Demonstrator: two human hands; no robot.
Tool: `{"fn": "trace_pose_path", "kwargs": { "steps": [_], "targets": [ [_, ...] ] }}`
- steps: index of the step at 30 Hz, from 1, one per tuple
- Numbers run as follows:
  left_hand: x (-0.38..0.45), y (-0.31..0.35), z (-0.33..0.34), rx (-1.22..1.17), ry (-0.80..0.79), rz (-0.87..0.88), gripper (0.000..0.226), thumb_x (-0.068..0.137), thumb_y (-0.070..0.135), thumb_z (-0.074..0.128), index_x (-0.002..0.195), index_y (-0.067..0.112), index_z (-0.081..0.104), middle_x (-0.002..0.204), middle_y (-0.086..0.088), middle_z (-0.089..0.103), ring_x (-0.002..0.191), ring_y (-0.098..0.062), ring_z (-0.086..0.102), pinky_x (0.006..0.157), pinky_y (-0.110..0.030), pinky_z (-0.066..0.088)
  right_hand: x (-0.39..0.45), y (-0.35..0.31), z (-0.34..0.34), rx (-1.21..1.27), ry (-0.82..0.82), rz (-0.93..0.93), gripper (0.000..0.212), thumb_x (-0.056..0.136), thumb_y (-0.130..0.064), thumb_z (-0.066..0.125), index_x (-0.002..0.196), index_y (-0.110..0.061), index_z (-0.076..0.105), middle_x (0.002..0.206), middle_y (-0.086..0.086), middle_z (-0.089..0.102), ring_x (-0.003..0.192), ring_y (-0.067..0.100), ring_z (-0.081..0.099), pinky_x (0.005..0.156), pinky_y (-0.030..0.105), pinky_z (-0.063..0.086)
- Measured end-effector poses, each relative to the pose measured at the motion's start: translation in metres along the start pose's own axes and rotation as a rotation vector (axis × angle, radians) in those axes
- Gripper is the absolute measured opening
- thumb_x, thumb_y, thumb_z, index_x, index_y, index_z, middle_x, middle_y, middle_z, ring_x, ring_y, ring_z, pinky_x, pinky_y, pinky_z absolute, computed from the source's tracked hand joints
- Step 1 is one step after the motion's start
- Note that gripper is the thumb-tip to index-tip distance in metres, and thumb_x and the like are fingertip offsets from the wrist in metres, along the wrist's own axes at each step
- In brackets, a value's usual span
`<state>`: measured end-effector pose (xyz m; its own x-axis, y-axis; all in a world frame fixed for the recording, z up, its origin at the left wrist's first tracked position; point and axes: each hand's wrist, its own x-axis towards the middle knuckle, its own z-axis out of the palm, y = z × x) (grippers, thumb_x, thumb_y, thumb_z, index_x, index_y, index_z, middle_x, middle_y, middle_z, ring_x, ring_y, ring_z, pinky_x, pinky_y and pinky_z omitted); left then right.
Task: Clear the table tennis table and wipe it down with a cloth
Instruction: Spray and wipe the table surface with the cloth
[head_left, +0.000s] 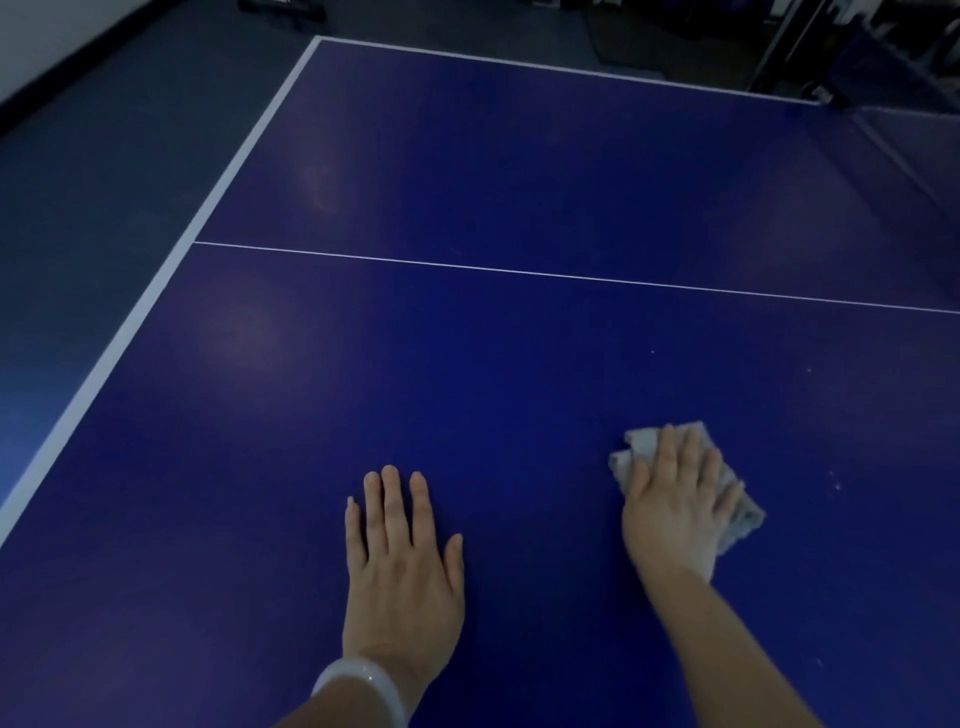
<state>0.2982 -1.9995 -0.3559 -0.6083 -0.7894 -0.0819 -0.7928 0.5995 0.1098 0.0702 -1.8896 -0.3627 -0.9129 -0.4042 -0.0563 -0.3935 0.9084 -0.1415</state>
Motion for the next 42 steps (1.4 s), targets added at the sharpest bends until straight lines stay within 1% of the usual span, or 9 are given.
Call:
{"fn": "trace_pose_path", "kwargs": {
  "steps": [7, 14, 18, 25, 27, 31, 33, 38, 42],
  "targets": [
    [0.0, 0.002, -0.001, 0.02, -0.009, -0.01, 0.07, 0.097, 0.048, 0.009, 0.151, 0.006, 0.02, 0.159, -0.02, 0.014, 0.149, -0.033, 0.005, 0.119, -0.053, 0.015, 0.049, -0.059, 0.003, -0.076, -0.079, -0.492, 0.057, 0.101, -0.045, 0.002, 0.156, -0.028, 0.003, 0.164, -0.004, -0.006, 0.151, 0.019, -0.007, 0.121, 0.05, -0.006],
    [-0.001, 0.001, 0.002, 0.001, 0.01, -0.001, 0.069, 0.098, 0.048, 0.008, 0.151, 0.006, 0.019, 0.159, -0.02, 0.016, 0.149, -0.032, 0.006, 0.12, -0.052, 0.008, 0.16, -0.003, -0.018, -0.084, -0.154, -0.029, 0.059, 0.103, -0.047, 0.013, 0.156, -0.025, 0.0, 0.164, 0.003, -0.006, 0.15, 0.031, -0.005, 0.116, 0.064, -0.002],
    [-0.001, 0.0, 0.003, 0.008, 0.004, -0.011, 0.07, 0.097, 0.049, 0.005, 0.152, 0.007, 0.016, 0.159, -0.02, 0.013, 0.149, -0.033, 0.004, 0.12, -0.052, 0.01, 0.086, -0.003, -0.014, 0.02, -0.05, 0.108, 0.059, 0.103, -0.046, 0.013, 0.156, -0.02, 0.007, 0.164, 0.008, 0.0, 0.149, 0.034, 0.0, 0.116, 0.062, 0.002],
    [-0.001, 0.002, 0.001, 0.018, 0.007, -0.007, 0.074, 0.095, 0.049, 0.004, 0.153, 0.005, 0.016, 0.16, -0.022, 0.01, 0.149, -0.035, 0.003, 0.121, -0.052, 0.006, -0.069, 0.004, 0.006, -0.091, -0.047, -0.672, 0.056, 0.103, -0.044, 0.018, 0.156, -0.026, 0.015, 0.164, -0.001, 0.005, 0.151, 0.021, -0.002, 0.12, 0.052, 0.003],
    [-0.001, 0.002, 0.001, 0.013, 0.011, -0.004, 0.074, 0.095, 0.049, 0.007, 0.153, 0.004, 0.018, 0.159, -0.023, 0.013, 0.149, -0.036, 0.006, 0.121, -0.053, 0.007, -0.058, 0.046, -0.004, -0.104, -0.001, -0.486, 0.054, 0.102, -0.039, 0.022, 0.154, -0.024, 0.019, 0.163, 0.0, 0.012, 0.15, 0.021, 0.004, 0.12, 0.053, 0.008],
    [-0.001, 0.001, 0.001, 0.001, 0.015, -0.003, 0.072, 0.096, 0.048, 0.009, 0.153, 0.004, 0.017, 0.158, -0.023, 0.014, 0.148, -0.037, 0.007, 0.121, -0.053, 0.006, -0.055, 0.072, -0.019, 0.049, -0.045, 0.238, 0.059, 0.101, -0.047, 0.012, 0.157, -0.028, 0.004, 0.164, -0.001, -0.006, 0.15, 0.023, -0.007, 0.12, 0.054, -0.002],
    [-0.001, 0.001, 0.001, -0.017, 0.022, 0.001, 0.068, 0.099, 0.045, 0.01, 0.153, 0.004, 0.017, 0.159, -0.023, 0.013, 0.148, -0.037, 0.006, 0.121, -0.053, 0.005, -0.085, 0.039, -0.013, -0.008, 0.001, 0.158, 0.058, 0.102, -0.04, 0.022, 0.156, -0.024, 0.011, 0.164, 0.005, 0.002, 0.15, 0.029, 0.003, 0.118, 0.058, 0.006],
    [-0.001, -0.001, 0.003, -0.022, 0.021, -0.001, 0.073, 0.096, 0.048, 0.008, 0.153, 0.005, 0.013, 0.159, -0.023, 0.009, 0.149, -0.036, 0.002, 0.121, -0.052, 0.003, -0.185, 0.008, 0.009, -0.099, -0.048, -0.548, 0.058, 0.099, -0.041, 0.031, 0.155, -0.031, 0.019, 0.164, -0.002, 0.005, 0.151, 0.022, 0.004, 0.117, 0.05, 0.005],
    [-0.001, -0.002, 0.003, -0.026, 0.021, 0.003, 0.072, 0.096, 0.048, 0.009, 0.153, 0.004, 0.014, 0.159, -0.023, 0.01, 0.148, -0.037, 0.004, 0.121, -0.052, 0.003, -0.198, 0.094, -0.003, -0.146, 0.021, -0.314, 0.054, 0.095, -0.039, 0.029, 0.143, -0.024, 0.048, 0.161, 0.001, 0.022, 0.149, 0.02, 0.008, 0.115, 0.053, 0.013]
  ]
}}
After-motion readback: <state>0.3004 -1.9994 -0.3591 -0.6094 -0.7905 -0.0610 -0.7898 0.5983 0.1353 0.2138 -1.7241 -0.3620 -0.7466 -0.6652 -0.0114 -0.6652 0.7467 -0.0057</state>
